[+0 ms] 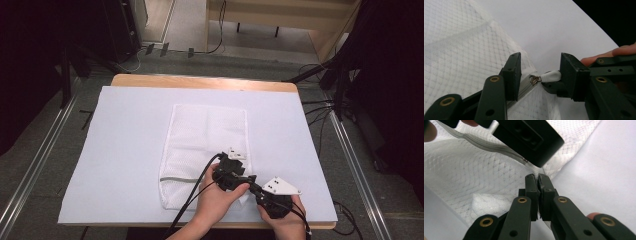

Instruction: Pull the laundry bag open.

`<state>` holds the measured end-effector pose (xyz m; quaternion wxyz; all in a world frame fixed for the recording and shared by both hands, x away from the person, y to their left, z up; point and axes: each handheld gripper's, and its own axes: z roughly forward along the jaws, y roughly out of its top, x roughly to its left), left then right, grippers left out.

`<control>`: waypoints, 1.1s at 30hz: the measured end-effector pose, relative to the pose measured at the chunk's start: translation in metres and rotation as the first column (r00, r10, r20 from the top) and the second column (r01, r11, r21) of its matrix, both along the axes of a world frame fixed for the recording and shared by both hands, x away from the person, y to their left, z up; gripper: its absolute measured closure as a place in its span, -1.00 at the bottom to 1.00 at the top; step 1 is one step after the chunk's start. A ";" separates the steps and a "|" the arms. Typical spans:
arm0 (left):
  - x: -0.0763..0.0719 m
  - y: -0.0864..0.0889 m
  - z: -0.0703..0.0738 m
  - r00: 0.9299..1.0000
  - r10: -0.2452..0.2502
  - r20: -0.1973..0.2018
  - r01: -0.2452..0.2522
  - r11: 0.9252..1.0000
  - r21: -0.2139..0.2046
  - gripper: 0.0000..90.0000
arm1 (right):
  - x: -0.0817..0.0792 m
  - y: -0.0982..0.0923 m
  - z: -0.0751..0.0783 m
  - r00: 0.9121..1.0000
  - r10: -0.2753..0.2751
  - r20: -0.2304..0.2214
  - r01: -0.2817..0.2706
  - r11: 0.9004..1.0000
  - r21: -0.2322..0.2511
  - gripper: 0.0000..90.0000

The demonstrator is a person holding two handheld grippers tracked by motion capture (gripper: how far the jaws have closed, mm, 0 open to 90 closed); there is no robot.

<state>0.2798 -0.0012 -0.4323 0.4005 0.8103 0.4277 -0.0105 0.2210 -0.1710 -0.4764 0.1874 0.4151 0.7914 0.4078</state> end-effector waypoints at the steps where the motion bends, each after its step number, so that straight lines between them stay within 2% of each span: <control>1: 0.000 0.003 0.000 1.000 -0.009 -0.016 0.009 1.000 -0.016 0.23 | 0.000 0.000 0.000 1.000 -0.001 -0.001 0.001 1.000 -0.001 0.97; 5: 0.001 0.011 -0.003 0.999 -0.032 -0.042 0.029 0.997 -0.069 0.42 | 0.000 0.000 0.000 1.000 -0.004 -0.001 0.004 1.000 -0.002 0.97; 7: 0.001 0.014 -0.004 0.998 -0.040 -0.056 0.035 0.995 -0.093 0.46 | 0.000 -0.001 0.000 1.000 -0.004 -0.002 0.004 1.000 -0.002 0.97; 14: 0.003 0.025 -0.007 0.995 -0.064 -0.080 0.052 0.988 -0.142 0.62 | 0.000 -0.003 0.002 1.000 -0.015 0.006 0.015 1.000 0.010 0.97; 20: 0.003 0.032 -0.010 0.993 -0.078 -0.088 0.064 0.986 -0.152 0.79 | -0.001 -0.007 0.006 1.000 -0.024 0.010 0.024 0.999 0.037 0.97; 26: 0.004 0.035 -0.012 0.992 -0.086 -0.087 0.072 0.984 -0.161 0.85 | -0.003 -0.006 0.008 1.000 -0.025 0.014 0.024 0.999 0.041 0.97; 30: 0.003 0.036 -0.012 0.989 -0.131 -0.065 0.121 0.982 -0.146 0.92 | -0.003 -0.007 0.010 0.999 -0.033 0.002 0.033 0.997 0.069 0.97; 33: 0.000 0.037 -0.012 0.990 -0.136 -0.042 0.130 0.983 -0.134 0.95 | -0.004 -0.006 0.012 0.999 -0.031 0.018 0.030 0.997 0.065 0.98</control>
